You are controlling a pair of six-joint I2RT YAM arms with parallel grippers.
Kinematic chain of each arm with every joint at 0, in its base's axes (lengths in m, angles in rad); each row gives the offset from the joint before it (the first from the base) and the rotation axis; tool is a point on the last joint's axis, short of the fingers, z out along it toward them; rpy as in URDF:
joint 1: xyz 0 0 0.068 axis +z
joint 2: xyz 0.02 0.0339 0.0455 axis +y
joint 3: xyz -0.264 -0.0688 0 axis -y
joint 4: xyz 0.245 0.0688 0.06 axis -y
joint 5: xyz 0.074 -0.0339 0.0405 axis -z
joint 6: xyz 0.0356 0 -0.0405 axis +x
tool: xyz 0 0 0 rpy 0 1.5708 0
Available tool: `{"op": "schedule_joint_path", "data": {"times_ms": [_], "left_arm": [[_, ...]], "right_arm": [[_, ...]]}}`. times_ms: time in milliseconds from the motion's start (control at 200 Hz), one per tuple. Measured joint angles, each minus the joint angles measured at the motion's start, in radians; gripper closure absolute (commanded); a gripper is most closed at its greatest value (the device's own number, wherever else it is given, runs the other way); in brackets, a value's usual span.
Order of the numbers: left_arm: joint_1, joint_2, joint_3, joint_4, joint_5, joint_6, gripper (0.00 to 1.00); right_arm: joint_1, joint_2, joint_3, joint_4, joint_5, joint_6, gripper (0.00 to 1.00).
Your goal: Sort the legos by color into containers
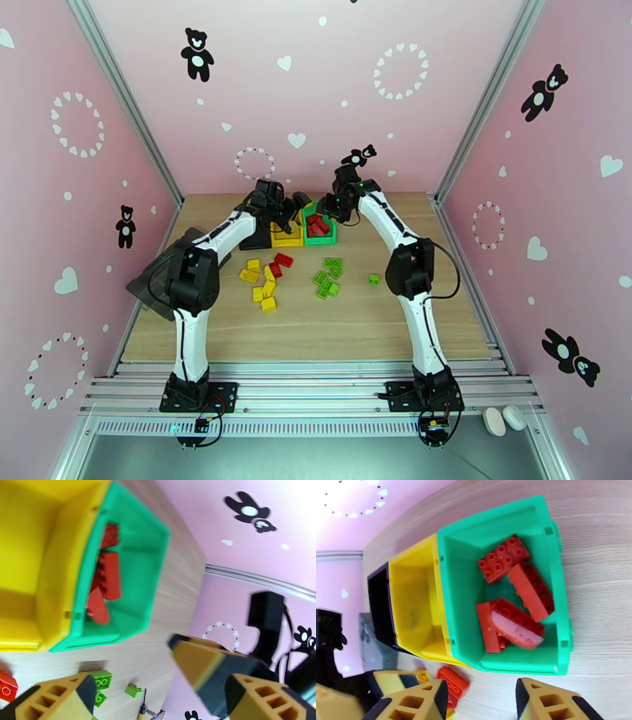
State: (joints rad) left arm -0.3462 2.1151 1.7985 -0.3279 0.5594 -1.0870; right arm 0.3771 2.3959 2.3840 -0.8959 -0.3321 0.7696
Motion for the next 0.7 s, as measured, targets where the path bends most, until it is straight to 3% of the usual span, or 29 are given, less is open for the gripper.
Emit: {"op": "schedule_joint_path", "data": {"times_ms": [350,701], "left_arm": [[0.003,-0.135,-0.078,-0.286,-0.176,0.208,0.19],[-0.060,-0.209,-0.191,-0.492,-0.412,0.393,0.19]], "right_arm": [[0.011,-0.003,-0.013,-0.015,0.005,-0.030,0.48],[0.126,-0.225,-0.293,-0.042,0.116,-0.144,0.45]]}}
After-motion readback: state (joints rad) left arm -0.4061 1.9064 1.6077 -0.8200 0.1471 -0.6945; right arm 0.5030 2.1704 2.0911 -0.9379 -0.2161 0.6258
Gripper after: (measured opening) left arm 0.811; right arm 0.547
